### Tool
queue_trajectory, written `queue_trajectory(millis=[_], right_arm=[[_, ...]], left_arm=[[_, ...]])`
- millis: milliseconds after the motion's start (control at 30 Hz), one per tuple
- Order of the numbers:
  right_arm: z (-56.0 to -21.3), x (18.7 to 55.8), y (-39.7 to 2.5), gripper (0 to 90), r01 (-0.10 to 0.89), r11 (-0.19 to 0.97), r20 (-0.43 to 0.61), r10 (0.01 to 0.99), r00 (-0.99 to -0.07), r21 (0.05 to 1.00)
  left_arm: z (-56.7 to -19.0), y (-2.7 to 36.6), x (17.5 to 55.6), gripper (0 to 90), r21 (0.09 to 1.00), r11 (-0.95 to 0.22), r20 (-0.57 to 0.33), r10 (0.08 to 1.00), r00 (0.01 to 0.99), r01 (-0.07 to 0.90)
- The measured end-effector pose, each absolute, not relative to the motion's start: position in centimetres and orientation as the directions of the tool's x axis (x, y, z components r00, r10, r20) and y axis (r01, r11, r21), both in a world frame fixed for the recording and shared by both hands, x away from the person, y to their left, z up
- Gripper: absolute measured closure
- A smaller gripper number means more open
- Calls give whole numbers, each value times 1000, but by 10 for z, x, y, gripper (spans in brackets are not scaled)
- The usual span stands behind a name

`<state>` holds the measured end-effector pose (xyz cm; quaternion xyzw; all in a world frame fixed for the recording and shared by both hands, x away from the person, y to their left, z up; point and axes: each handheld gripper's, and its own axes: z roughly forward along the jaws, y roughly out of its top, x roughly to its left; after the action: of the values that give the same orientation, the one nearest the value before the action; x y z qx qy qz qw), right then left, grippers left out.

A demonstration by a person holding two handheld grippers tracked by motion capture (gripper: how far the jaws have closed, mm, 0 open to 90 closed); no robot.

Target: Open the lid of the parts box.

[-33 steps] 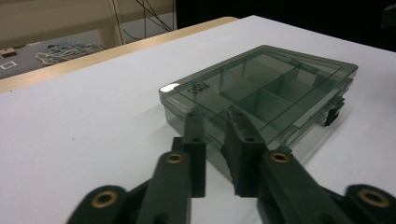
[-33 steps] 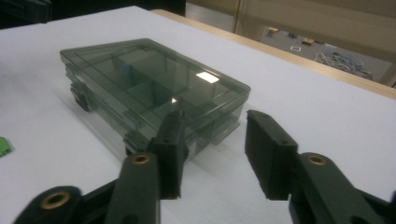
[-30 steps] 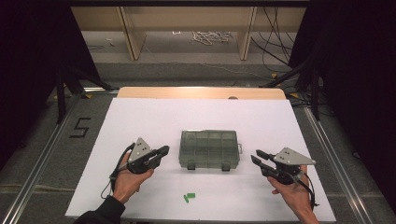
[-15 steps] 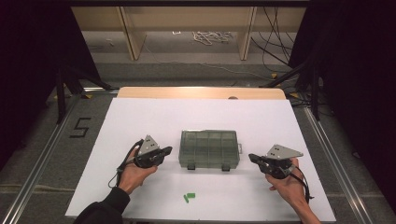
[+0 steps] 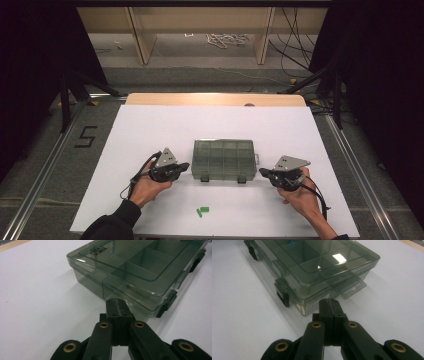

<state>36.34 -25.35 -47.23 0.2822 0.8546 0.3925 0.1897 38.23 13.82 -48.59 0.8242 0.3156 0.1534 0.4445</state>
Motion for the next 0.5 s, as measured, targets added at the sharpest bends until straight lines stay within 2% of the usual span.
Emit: queue_trajectory(millis=[333, 500], right_arm=[[-471, 365, -246, 900, 322, 530, -86, 607, -790, 784], [-468, 367, -244, 900, 308, 515, -92, 613, -785, 800]], left_arm=[[-481, 132, 387, 900, 814, -458, -6, 610, 793, 358], [-476, 131, 390, 900, 831, -435, -3, 618, 786, 345]])
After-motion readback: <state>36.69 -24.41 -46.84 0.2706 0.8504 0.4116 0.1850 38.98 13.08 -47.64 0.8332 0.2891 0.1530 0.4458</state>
